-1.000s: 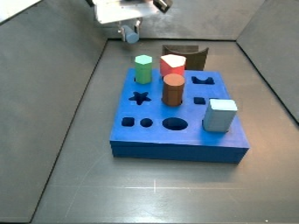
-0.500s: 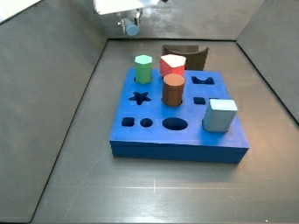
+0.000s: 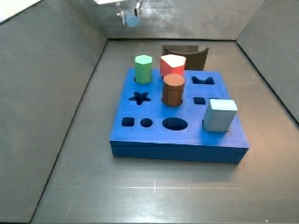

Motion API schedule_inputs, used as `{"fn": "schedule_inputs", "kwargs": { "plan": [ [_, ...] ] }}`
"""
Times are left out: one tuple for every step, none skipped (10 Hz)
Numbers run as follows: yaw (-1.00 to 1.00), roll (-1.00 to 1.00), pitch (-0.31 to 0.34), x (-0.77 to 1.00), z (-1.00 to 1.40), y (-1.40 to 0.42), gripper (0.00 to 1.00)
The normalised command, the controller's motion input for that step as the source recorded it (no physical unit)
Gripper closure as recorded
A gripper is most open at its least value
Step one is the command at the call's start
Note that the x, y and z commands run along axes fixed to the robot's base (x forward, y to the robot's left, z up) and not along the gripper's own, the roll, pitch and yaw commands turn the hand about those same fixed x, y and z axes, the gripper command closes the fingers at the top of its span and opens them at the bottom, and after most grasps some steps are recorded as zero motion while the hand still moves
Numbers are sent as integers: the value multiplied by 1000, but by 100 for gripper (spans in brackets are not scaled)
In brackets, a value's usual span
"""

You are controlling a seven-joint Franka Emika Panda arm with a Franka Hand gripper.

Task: Pick up the oval object. Move up. Place the oval object on the fixture. Regrasp the oval object. Move to above the board. Insert the oval object.
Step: Place the oval object on the fixture.

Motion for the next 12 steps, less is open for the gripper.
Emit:
{"fn": "schedule_inputs", "kwargs": {
  "plan": [
    [15, 112, 137, -29, 1000, -8, 100],
    [22, 116, 139, -30, 1000, -11, 100],
    [30, 119, 136, -33, 1000, -13, 100],
    [33, 122, 137, -35, 1000, -15, 100],
    [33, 118, 129, -36, 996, -17, 100],
    [32, 118, 125, -34, 940, -14, 100],
    [30, 110, 116, -30, 824, -9, 100],
    [28, 107, 115, -29, 728, -5, 100],
    [28, 101, 114, -23, 593, -3, 100],
    [30, 104, 118, -20, 523, 0, 100],
    [34, 105, 126, -12, 386, -3, 100],
    [34, 100, 129, -9, 244, 1, 100]
  ]
}}
